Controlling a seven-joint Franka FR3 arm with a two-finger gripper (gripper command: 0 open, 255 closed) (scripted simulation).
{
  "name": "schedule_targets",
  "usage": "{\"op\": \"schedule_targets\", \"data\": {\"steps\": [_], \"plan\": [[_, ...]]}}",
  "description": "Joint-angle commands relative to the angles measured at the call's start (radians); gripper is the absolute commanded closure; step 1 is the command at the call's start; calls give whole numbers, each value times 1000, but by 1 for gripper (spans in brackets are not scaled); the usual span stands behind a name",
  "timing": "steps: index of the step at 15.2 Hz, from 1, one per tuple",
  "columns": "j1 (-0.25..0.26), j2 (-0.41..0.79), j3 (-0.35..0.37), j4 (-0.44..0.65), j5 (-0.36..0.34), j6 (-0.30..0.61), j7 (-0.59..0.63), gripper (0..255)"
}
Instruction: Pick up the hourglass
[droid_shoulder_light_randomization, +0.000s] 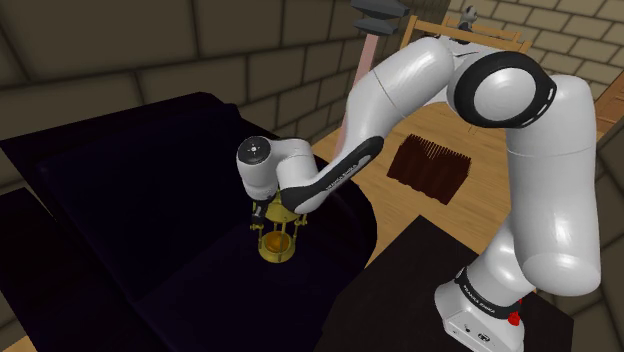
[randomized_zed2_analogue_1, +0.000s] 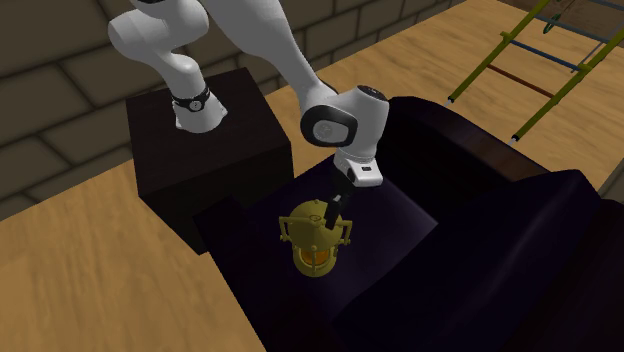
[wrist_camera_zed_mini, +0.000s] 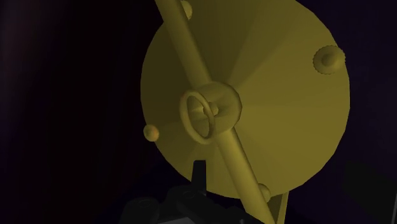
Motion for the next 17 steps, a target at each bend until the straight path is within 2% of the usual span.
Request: {"op": "schedule_targets", "data": {"steps": [1, 10, 17], "plan": [[2, 5, -2, 2, -3, 2, 4, 255], [1, 4, -2, 0, -4, 3, 4, 255], [-17, -68, 26, -15, 47, -41, -48, 255]]}}
